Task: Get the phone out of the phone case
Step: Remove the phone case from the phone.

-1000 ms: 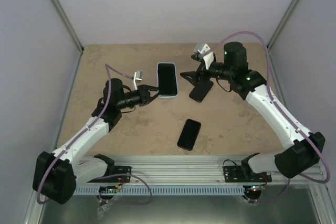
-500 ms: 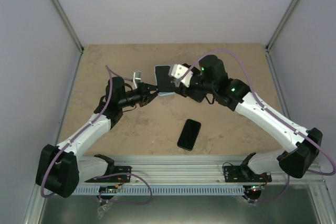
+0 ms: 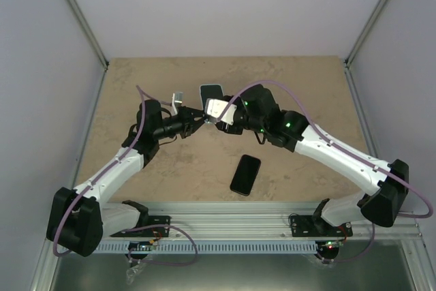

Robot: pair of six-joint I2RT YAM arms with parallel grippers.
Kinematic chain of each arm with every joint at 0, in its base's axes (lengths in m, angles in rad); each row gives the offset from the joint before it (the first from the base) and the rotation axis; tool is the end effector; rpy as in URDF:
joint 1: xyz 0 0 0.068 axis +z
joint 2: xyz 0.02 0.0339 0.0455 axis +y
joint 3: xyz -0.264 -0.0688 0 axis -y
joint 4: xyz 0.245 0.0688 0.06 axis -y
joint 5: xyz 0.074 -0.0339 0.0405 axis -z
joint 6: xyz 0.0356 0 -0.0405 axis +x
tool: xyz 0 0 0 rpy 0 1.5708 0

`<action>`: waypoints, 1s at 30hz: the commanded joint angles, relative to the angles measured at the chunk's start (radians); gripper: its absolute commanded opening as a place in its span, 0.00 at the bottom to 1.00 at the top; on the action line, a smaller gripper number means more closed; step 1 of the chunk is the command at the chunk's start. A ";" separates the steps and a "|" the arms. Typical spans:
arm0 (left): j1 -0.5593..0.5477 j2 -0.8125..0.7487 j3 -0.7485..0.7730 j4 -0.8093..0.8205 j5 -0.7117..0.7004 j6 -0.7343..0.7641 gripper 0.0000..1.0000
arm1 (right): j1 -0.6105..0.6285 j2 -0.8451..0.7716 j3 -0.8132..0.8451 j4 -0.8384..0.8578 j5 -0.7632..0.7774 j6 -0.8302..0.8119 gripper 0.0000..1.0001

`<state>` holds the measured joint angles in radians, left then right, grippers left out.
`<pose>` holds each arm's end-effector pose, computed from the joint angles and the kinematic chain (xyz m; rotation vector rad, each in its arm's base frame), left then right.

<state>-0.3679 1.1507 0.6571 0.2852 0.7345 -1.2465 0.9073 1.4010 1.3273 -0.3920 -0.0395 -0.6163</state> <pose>0.2291 -0.1139 0.2705 -0.2892 2.0975 -1.7214 0.1972 0.2546 0.3663 -1.4283 1.4613 0.2226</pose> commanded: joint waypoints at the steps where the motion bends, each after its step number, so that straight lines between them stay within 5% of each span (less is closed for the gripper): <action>1: 0.007 -0.009 0.023 0.098 0.004 -0.008 0.00 | 0.033 0.020 -0.034 0.041 0.089 -0.048 0.51; 13: 0.007 -0.003 0.021 0.111 0.010 -0.006 0.00 | 0.056 0.031 -0.064 0.118 0.218 -0.079 0.46; 30: 0.007 -0.010 0.020 0.047 -0.020 0.069 0.00 | 0.056 0.051 0.001 0.085 0.183 -0.035 0.45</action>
<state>-0.3614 1.1564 0.6571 0.3103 0.7033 -1.2186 0.9646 1.4460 1.2850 -0.3233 0.1356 -0.6697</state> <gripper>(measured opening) 0.102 0.452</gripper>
